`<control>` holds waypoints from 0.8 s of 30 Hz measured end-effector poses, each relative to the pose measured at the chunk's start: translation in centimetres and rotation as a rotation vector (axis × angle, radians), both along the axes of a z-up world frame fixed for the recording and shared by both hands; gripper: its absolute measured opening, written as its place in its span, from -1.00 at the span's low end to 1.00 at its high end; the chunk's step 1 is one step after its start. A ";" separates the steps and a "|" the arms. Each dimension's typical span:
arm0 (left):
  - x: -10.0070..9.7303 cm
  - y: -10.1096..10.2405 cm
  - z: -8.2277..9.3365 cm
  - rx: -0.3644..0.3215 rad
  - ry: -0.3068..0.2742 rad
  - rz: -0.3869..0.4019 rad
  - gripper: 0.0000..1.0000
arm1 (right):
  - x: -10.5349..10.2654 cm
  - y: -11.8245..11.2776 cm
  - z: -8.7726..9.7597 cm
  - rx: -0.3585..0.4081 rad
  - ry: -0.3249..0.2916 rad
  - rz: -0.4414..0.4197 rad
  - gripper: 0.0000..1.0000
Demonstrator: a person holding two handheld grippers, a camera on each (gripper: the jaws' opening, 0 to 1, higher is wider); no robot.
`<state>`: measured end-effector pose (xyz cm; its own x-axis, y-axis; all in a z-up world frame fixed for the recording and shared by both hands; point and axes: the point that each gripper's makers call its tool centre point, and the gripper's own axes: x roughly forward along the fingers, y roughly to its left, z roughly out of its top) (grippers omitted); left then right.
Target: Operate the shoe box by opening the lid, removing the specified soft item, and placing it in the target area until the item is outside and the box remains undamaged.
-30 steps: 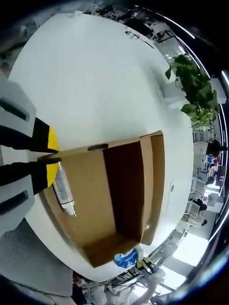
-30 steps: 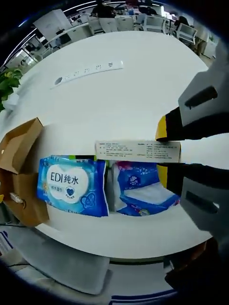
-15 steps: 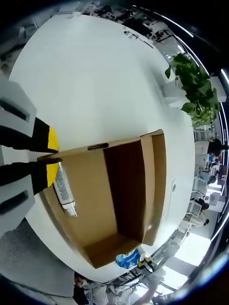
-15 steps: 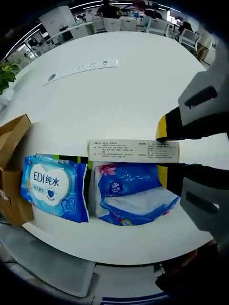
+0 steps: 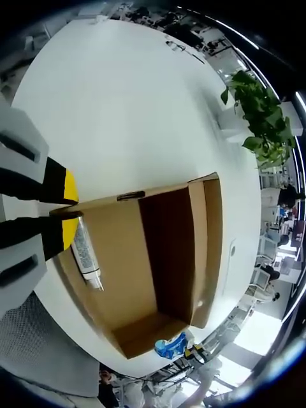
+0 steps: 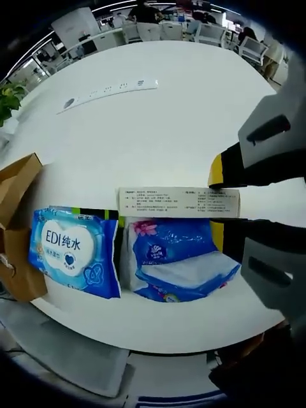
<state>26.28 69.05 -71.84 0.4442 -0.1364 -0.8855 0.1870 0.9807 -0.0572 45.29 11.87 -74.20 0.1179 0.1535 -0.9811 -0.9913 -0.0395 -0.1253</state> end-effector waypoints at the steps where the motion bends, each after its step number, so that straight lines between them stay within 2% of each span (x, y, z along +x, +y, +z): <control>1: 0.0 0.0 0.0 0.000 -0.001 -0.002 -0.88 | 0.1 0.0 0.0 -0.001 -0.003 -0.001 -0.69; 10: 0.0 0.0 0.1 -0.010 -0.017 0.020 -0.88 | 0.2 0.2 -0.1 0.008 -0.027 -0.019 -0.67; 16: 0.1 0.0 0.2 -0.007 -0.040 0.013 -0.85 | 0.3 0.4 0.1 0.021 -0.047 -0.035 -0.50; 19: 0.1 0.0 0.4 -0.006 -0.046 0.006 -0.79 | 0.3 0.6 0.6 0.031 -0.058 -0.039 -0.50; 22: 0.2 0.0 0.6 0.002 -0.057 -0.003 -0.65 | 0.6 0.6 1.0 0.039 -0.076 -0.061 -0.43; 24: 0.2 0.1 0.8 0.009 -0.066 -0.012 -0.63 | 0.9 1.1 1.5 0.092 -0.094 -0.115 -0.41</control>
<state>26.47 69.14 -71.03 0.4997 -0.1340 -0.8558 0.2021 0.9787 -0.0353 46.21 12.99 -72.69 0.2300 0.2224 -0.9474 -0.9725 0.0896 -0.2150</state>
